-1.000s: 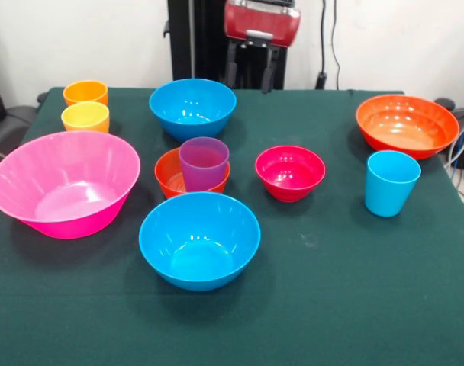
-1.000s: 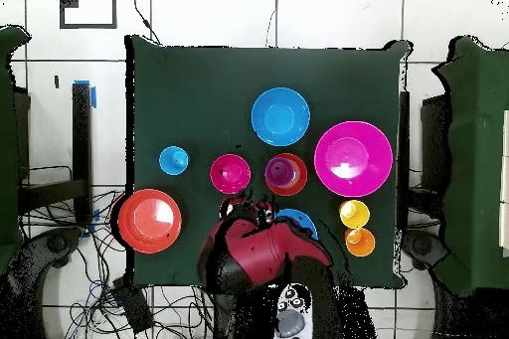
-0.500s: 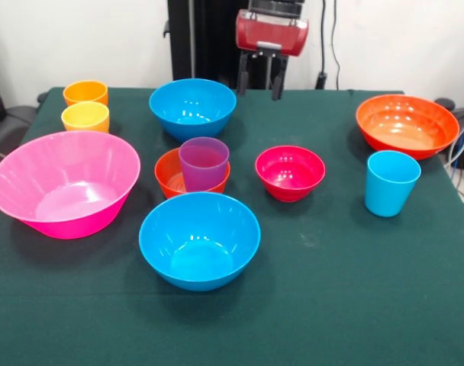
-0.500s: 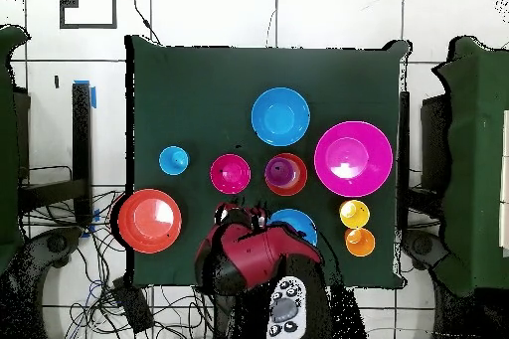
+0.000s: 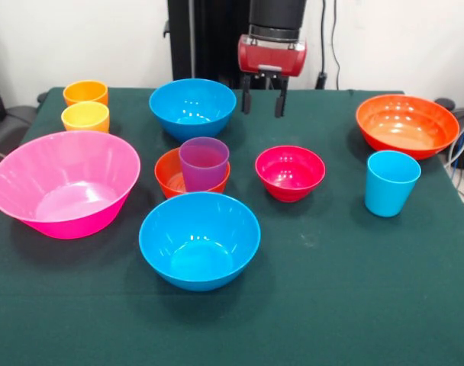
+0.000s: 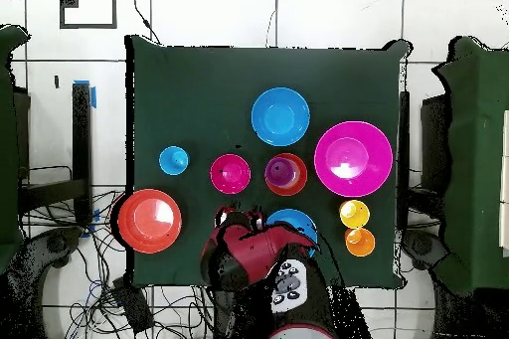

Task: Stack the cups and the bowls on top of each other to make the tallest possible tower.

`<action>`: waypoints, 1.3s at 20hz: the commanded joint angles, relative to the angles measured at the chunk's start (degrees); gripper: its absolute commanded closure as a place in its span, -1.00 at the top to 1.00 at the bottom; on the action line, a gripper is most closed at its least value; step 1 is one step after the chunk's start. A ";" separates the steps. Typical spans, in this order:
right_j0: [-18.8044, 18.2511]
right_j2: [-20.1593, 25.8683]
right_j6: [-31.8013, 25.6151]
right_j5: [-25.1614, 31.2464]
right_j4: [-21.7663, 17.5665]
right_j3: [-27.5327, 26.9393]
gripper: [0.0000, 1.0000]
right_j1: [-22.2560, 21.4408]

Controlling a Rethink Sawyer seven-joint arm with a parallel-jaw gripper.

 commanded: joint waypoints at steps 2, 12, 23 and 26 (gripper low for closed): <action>-0.86 6.14 5.92 -1.27 3.35 -2.60 1.00 1.70; -0.23 7.83 5.09 2.02 5.63 -2.84 1.00 -0.27; 0.76 8.21 3.38 7.82 9.94 -7.00 1.00 0.91; 2.47 5.12 3.88 7.46 10.98 -9.15 1.00 3.32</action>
